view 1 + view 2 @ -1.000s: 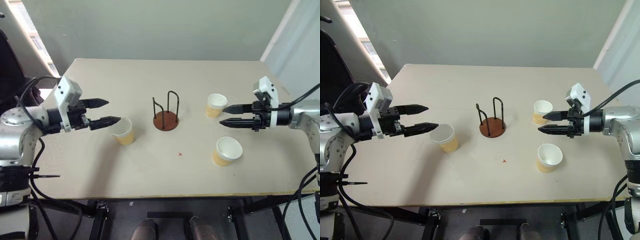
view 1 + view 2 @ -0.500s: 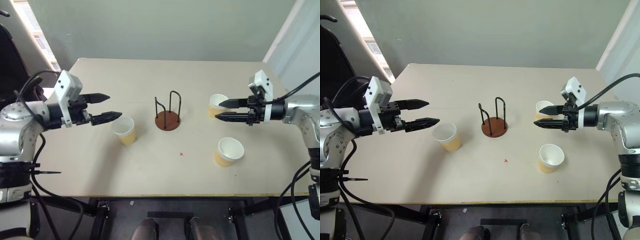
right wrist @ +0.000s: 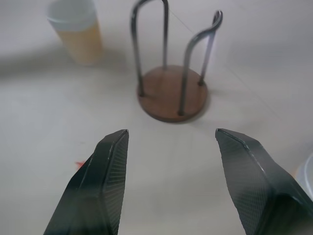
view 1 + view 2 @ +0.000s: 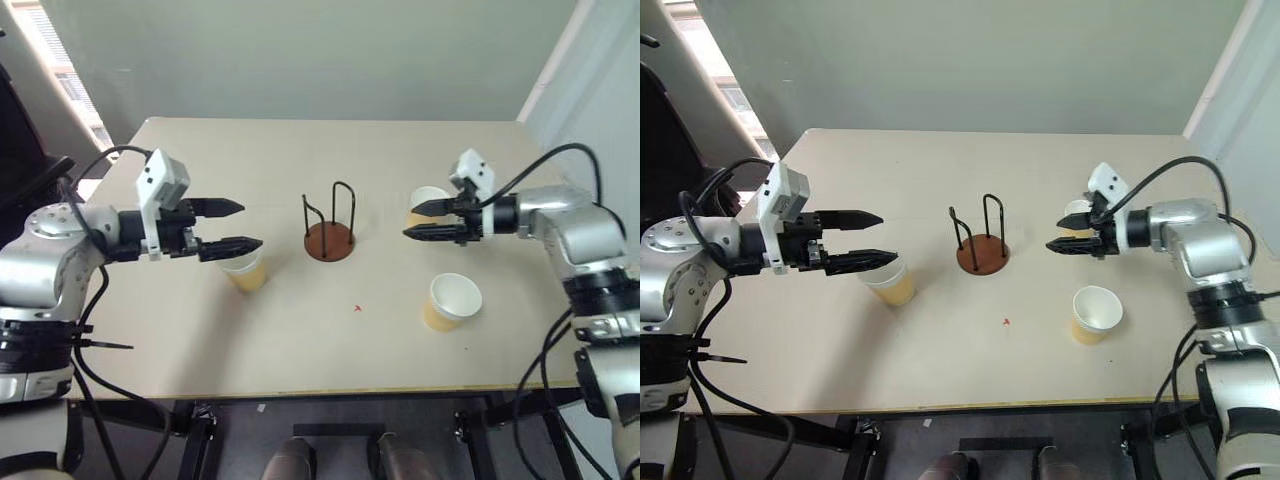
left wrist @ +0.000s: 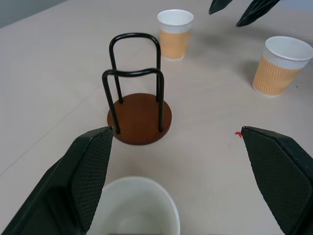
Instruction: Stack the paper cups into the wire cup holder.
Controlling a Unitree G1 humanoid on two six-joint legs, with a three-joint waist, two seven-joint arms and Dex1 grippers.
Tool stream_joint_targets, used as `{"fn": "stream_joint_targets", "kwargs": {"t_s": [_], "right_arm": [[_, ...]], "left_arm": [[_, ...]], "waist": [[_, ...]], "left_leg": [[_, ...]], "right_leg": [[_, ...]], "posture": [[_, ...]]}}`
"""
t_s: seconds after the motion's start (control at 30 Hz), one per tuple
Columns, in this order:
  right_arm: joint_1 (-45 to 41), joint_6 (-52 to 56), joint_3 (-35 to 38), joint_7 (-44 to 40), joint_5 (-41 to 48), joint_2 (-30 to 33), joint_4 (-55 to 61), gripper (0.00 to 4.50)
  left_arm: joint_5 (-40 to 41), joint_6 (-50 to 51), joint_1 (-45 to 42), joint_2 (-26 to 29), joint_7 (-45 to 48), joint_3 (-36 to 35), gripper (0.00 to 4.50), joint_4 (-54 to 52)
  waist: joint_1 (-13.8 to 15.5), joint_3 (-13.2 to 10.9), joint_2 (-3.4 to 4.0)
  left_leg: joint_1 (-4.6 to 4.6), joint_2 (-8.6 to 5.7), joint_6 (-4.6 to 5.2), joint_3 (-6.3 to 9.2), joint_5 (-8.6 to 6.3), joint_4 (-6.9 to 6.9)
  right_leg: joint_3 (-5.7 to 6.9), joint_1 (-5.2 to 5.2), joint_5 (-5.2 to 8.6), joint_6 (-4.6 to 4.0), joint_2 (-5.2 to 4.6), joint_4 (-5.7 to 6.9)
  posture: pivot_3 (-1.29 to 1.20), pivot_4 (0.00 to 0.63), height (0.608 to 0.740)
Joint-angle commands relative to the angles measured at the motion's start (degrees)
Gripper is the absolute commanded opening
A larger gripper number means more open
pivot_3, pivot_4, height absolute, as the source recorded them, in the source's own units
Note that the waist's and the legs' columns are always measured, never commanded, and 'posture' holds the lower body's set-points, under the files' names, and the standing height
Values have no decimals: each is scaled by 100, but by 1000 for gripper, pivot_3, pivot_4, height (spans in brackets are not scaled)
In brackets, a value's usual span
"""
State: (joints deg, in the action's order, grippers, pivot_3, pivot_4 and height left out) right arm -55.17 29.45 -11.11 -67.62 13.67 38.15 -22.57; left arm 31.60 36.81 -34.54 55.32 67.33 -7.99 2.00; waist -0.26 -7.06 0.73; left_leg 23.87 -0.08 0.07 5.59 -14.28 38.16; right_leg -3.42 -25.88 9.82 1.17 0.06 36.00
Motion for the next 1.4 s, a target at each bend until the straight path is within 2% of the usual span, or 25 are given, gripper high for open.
{"fn": "stream_joint_targets", "kwargs": {"t_s": [0.03, 0.53, 0.8, 1.13, 1.23, 1.4], "right_arm": [[-359, -441, -6, 23, -204, -251, -475, 2900], [-1195, -1533, -74, 94, -997, -1208, -2345, 2900], [-1675, -1966, 31, 559, -1237, -1703, -3337, 2900], [-1970, -2229, 154, 1069, -1327, -2098, -3930, 2900], [-1999, -2270, 192, 1198, -1375, -2145, -4019, 2301], [-1962, -2251, 242, 1168, -1430, -2089, -4017, 548]], "left_arm": [[105, 38, 2, 138, -27, -283, 4500, -231], [128, 8, 83, 193, -75, -398, 4500, -268], [123, 9, 121, 216, -63, -422, 4500, -310], [107, -18, 132, 202, -90, -426, 4500, -291], [100, -33, 132, 194, -93, -417, 4500, -281], [92, -68, 164, 196, -83, -409, 4500, -276]], "waist": [[2, 0, 0], [29, -1, 1], [29, -1, 2], [35, -1, 2], [34, -2, 3], [34, -2, 3]], "left_leg": [[2, 0, 0, 0, 0, 0], [15, 0, -10, 2, 2, -9], [15, 2, -18, 6, 2, -17], [17, 2, -29, 9, -5, -19], [17, 2, -33, 10, -7, -19], [18, 2, -38, 11, -10, -18]], "right_leg": [[1, -3, 0, -1, 0, 0], [4, -16, 0, -16, -1, -1], [6, -20, 1, -24, -1, 0], [10, -21, 3, -27, -1, -1], [10, -21, 3, -27, -1, -1], [10, -22, 3, -27, -1, -2]], "posture": [[0, 150, 740], [0, 150, 740], [0, 150, 740], [0, 150, 740], [0, 150, 740], [0, 150, 740]]}}
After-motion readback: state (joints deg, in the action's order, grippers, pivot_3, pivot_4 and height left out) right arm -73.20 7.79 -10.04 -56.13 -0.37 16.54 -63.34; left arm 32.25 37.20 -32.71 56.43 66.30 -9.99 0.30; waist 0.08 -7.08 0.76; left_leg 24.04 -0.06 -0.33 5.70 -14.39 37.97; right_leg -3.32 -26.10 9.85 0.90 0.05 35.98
